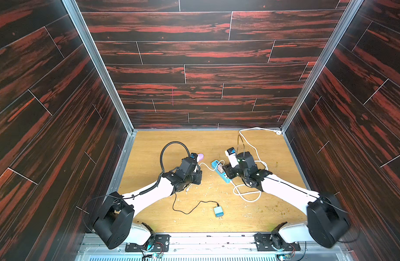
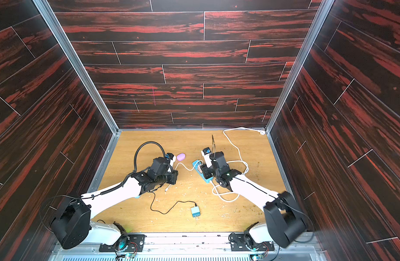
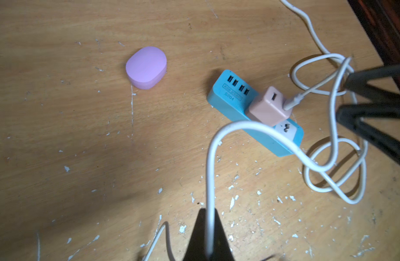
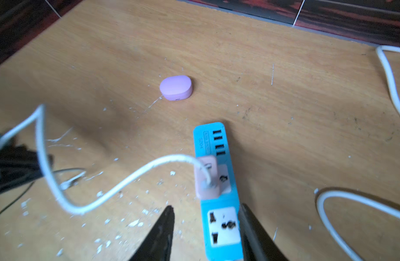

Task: Charge the bluetooth headset
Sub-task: Insert the plug into the socket, then adjust the charging cable.

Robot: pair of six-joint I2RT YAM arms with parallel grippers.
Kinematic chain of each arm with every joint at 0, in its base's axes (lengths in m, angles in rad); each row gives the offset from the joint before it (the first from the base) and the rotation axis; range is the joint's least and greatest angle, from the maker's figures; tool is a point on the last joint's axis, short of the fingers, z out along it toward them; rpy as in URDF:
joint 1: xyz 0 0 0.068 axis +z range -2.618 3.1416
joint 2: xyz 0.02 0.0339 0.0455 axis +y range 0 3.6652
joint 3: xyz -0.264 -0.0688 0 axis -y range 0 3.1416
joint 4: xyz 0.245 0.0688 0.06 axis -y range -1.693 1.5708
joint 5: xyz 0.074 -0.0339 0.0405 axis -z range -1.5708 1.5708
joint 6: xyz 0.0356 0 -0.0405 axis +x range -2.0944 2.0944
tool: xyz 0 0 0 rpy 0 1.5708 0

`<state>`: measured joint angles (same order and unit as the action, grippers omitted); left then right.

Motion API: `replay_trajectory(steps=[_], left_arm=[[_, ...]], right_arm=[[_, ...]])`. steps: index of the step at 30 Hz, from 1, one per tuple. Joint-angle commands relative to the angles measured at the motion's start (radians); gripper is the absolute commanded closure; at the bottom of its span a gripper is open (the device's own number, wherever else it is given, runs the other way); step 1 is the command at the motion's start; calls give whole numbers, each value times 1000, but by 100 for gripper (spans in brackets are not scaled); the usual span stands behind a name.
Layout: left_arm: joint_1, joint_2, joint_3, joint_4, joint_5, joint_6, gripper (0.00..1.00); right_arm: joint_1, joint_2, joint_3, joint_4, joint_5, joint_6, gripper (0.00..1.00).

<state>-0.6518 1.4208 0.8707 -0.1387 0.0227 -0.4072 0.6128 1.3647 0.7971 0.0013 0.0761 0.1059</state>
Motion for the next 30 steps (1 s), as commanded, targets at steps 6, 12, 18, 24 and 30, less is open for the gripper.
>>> replay_trajectory(steps=[6, 12, 18, 24, 30], left_arm=[[6, 10, 130, -131, 99, -37, 98], [5, -4, 183, -152, 199, -76, 98], [5, -36, 197, -143, 273, -110, 98], [5, -55, 198, -114, 330, -135, 98], [5, -70, 191, -87, 360, -156, 98]], right_arm=[[110, -116, -129, 113, -265, 76, 57], [167, -55, -196, 330, -325, 138, 53], [167, 1, -207, 470, -374, 199, 50], [167, 55, -187, 529, -389, 238, 49], [167, 97, -174, 540, -401, 253, 49]])
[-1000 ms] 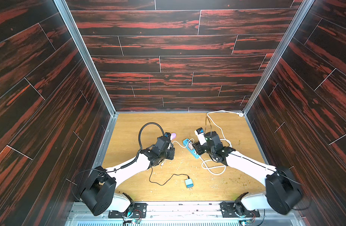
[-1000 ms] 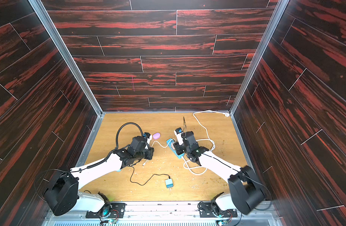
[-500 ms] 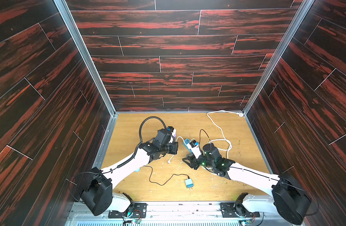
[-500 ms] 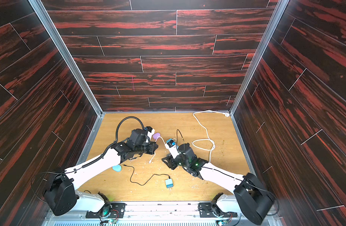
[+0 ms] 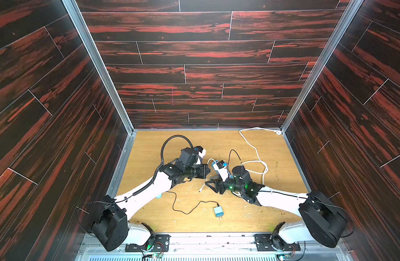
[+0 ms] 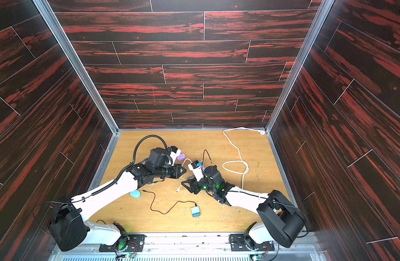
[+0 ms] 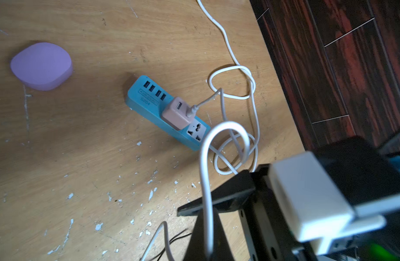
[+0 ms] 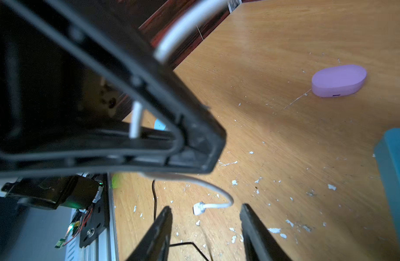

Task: Charge the bluetooth headset
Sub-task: Adjust the charging cable.

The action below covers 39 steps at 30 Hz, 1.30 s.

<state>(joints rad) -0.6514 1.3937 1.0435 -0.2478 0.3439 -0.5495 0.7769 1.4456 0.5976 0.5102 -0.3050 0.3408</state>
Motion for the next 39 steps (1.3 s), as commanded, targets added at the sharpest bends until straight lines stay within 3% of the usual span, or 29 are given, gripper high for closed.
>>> replay_trajectory(steps=[1, 7, 14, 18, 23, 27, 33, 39], left_arm=[[5, -46, 17, 28, 41, -16, 97], [5, -64, 7, 47, 57, -30, 97], [4, -80, -8, 49, 42, -24, 96], [4, -90, -19, 48, 16, -20, 88], [5, -106, -36, 49, -26, -18, 63], [5, -145, -69, 41, -63, -17, 51], [9, -265, -167, 26, -165, -27, 42], [13, -414, -315, 101, -211, -74, 32]], right_arm=[[3, 19, 27, 35, -25, 22, 49], [4, 48, 41, 43, -34, 38, 53], [2, 37, 47, 29, -34, 39, 86], [4, 29, 47, 9, -66, 38, 100], [3, 8, 41, 7, -56, 53, 100], [-7, -12, 38, 7, -53, 77, 100], [-79, -45, -13, 118, -124, 187, 100], [-90, -87, -24, 155, -134, 214, 100]])
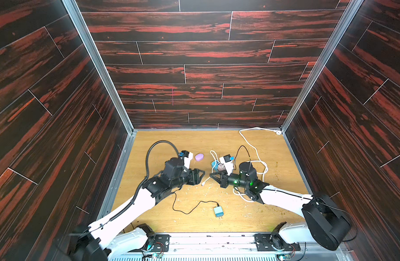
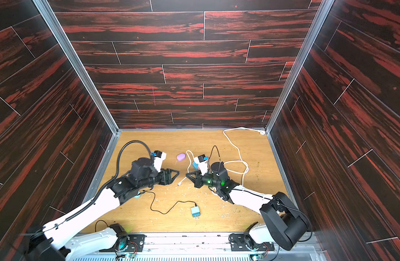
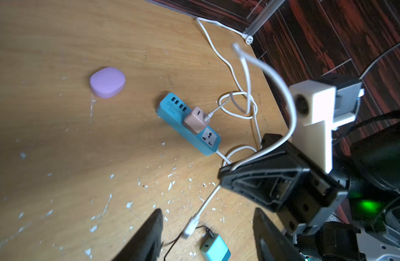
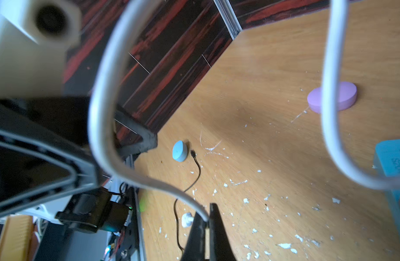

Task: Charge the bluetooth headset
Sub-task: Adjust the charging cable.

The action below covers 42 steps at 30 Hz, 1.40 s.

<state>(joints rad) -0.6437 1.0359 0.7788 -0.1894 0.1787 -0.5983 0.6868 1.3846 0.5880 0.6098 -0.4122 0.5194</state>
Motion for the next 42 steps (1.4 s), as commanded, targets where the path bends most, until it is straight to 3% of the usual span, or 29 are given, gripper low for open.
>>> replay_trajectory(steps=[1, 10, 16, 23, 42], left_arm=[[6, -78, -78, 69, -44, -39, 30], [6, -168, -304, 442, 60, -193, 21], [6, -130, -331, 571, 122, -244, 22], [6, -71, -342, 728, 212, -291, 35], [6, -62, -352, 780, 272, -313, 75]], right_arm=[[-2, -30, -22, 76, -28, 46, 100], [-12, -67, -46, 177, -46, 115, 100], [-26, -98, -70, 249, -55, 160, 100], [-28, -114, -68, 263, -42, 172, 100], [-38, -134, -78, 290, -16, 197, 100]])
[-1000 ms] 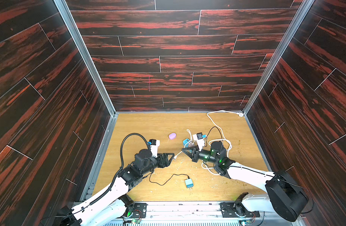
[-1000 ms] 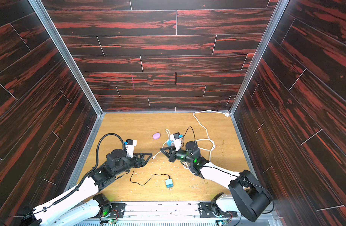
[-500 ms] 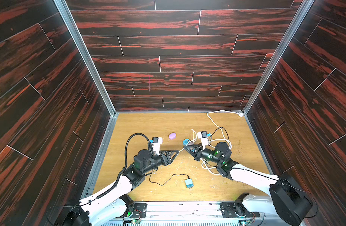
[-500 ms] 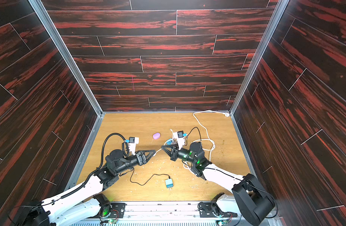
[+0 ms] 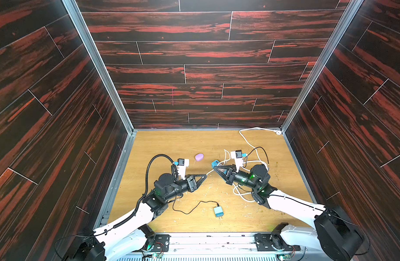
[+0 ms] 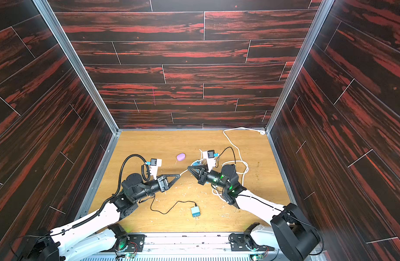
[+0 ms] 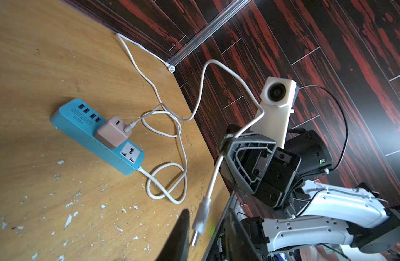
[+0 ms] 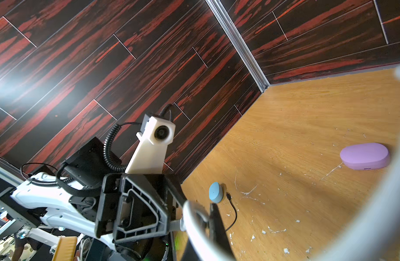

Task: Charge the bluetooth headset
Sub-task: Adjust the charging cable.

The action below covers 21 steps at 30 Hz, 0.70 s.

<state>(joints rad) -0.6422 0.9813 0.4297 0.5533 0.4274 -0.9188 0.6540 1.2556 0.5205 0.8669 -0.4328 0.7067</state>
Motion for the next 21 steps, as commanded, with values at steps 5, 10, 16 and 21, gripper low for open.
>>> replay_trajectory(steps=[5, 10, 16, 21], left_arm=[[4, -7, -3, 43, 32, 6, 88], [4, -16, 3, 29, 28, 16, 94], [4, -38, 57, -162, -3, 118, 95], [5, -38, 131, -385, -53, 253, 95]], right_arm=[[-5, -10, -11, 33, 4, 11, 100], [-5, -4, -13, 24, -10, 8, 98], [-5, -33, -30, -131, 4, -51, 69], [-7, -89, -79, -278, 19, -108, 57]])
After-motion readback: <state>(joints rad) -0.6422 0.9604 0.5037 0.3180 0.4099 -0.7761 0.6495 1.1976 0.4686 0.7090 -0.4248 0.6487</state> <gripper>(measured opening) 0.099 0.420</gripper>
